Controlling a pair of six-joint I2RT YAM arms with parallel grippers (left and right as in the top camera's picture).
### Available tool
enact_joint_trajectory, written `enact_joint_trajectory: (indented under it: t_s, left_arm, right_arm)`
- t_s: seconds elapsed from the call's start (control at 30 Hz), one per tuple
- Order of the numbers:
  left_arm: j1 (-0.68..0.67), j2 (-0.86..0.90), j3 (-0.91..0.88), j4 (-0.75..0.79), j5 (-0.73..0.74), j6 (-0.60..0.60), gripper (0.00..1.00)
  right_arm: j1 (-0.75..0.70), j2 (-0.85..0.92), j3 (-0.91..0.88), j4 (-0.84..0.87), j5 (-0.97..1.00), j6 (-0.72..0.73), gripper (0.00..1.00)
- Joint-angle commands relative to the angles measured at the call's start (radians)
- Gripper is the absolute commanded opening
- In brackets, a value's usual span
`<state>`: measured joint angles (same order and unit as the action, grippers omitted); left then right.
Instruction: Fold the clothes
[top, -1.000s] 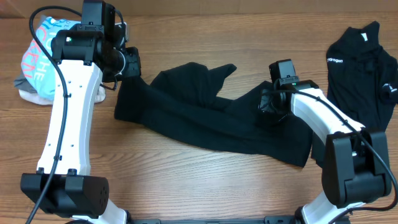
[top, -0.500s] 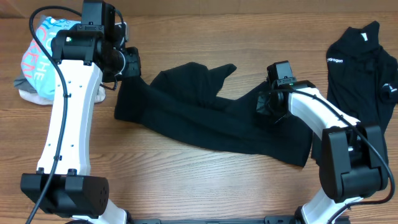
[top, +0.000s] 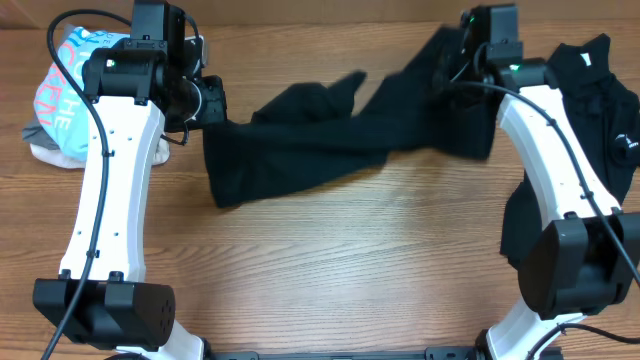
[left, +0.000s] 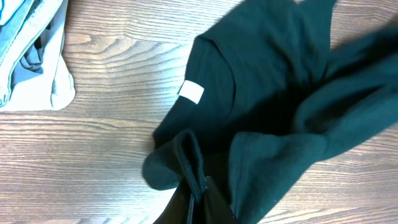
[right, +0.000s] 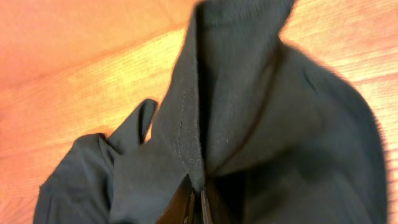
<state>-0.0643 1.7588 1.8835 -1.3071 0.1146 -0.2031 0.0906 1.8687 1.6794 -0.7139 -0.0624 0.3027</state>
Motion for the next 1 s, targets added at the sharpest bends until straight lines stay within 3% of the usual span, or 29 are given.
enact_joint_trajectory:
  t_s: [0.0,0.1,0.13,0.17,0.23,0.33,0.57,0.8,0.97]
  left_arm:
    - [-0.002,-0.005,-0.003,0.004,-0.022,0.026,0.04]
    - [-0.002,-0.005,-0.003,0.004,-0.022,0.040,0.04]
    - [-0.002,-0.005,-0.003,0.004,-0.022,0.040,0.04]
    - [-0.002,-0.005,-0.003,0.003,-0.022,0.040,0.04]
    - [-0.002,-0.005,-0.003,0.002,-0.022,0.040,0.04]
    - [-0.002,-0.005,-0.003,-0.001,-0.022,0.040,0.04]
    - [-0.002,-0.005,-0.003,-0.001,-0.021,0.039,0.04]
    - [-0.002,-0.005,-0.003,-0.004,-0.021,0.039,0.04]
    - [-0.002,-0.005,-0.003,-0.002,-0.021,0.039,0.04]
  right_arm:
    - [-0.036,-0.006,0.015,0.003,0.039,-0.003,0.04]
    - [-0.061,-0.003,0.015,0.006,0.050,-0.019,0.08]
    - [-0.072,-0.003,0.015,0.008,0.050,-0.019,0.25]
    - [-0.093,-0.004,0.016,0.006,0.041,-0.018,0.63]
    - [-0.116,-0.004,0.016,-0.014,0.006,-0.018,0.77]
    - [-0.139,-0.004,0.016,-0.061,-0.030,-0.017,0.87]
    - [-0.143,-0.003,-0.014,-0.188,-0.064,-0.010,0.86]
    - [-0.142,-0.003,-0.203,-0.156,-0.170,0.000,0.63]
    - [-0.134,-0.003,-0.316,-0.086,-0.247,0.035,0.56]
